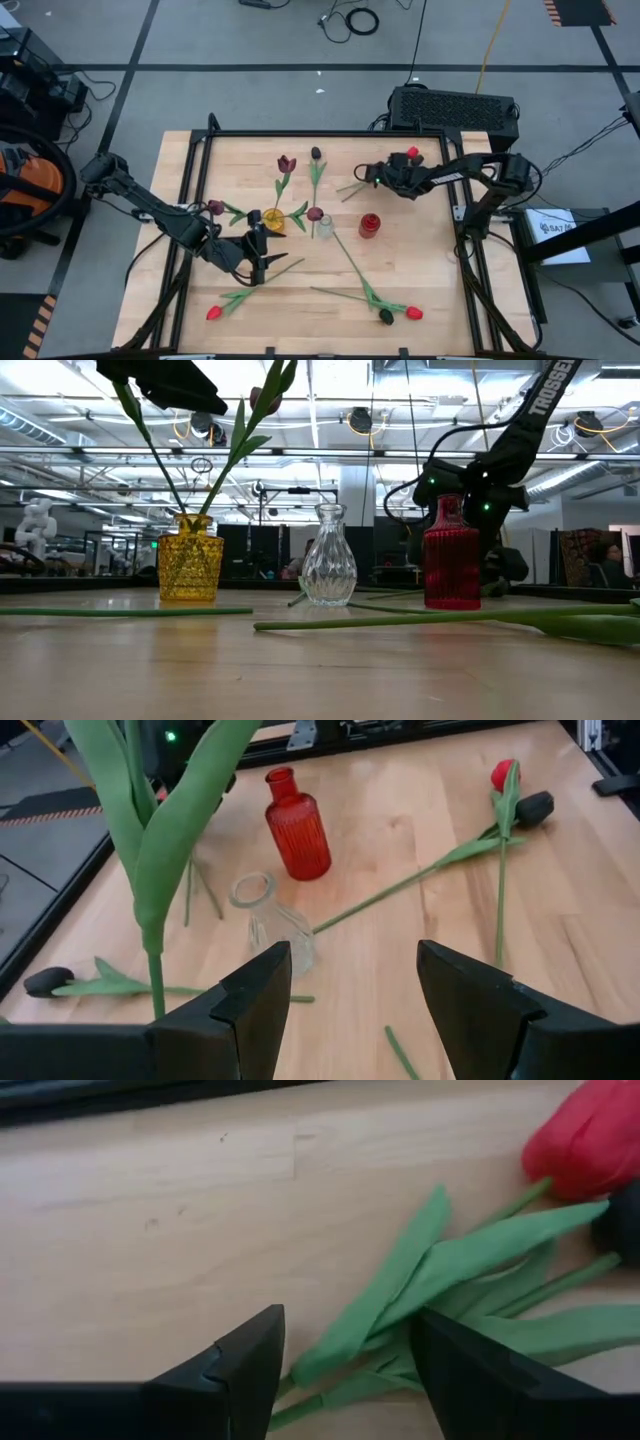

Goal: Sort flowers into vase by color
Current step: Put the top pink tulip into the transparent vase

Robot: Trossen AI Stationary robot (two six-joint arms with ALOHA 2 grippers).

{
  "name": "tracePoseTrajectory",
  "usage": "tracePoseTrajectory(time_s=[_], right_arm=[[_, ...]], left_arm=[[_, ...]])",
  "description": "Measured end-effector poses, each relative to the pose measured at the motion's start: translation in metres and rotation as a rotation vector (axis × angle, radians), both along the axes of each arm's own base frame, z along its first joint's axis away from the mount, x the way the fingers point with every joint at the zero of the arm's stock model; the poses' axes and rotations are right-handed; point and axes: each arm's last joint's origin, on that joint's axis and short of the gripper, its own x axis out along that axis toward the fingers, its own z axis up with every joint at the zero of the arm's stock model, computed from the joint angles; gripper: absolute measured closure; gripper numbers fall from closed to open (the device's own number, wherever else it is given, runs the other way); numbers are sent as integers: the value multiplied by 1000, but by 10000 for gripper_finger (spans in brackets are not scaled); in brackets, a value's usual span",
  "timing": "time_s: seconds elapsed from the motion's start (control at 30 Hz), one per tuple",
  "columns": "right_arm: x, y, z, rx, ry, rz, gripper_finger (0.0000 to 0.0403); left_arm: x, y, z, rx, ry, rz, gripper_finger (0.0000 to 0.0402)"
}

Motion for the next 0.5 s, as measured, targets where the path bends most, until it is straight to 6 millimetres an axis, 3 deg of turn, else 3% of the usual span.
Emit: tracePoseTrajectory(time_s=[0.37,0.5], right_arm=[[-6,14,15,68,52,114,188],[-10,7,25,25,30,90,188]], left_arm=[[0,0,0,8,5,-2,178],[0,0,0,8,4,-2,178]])
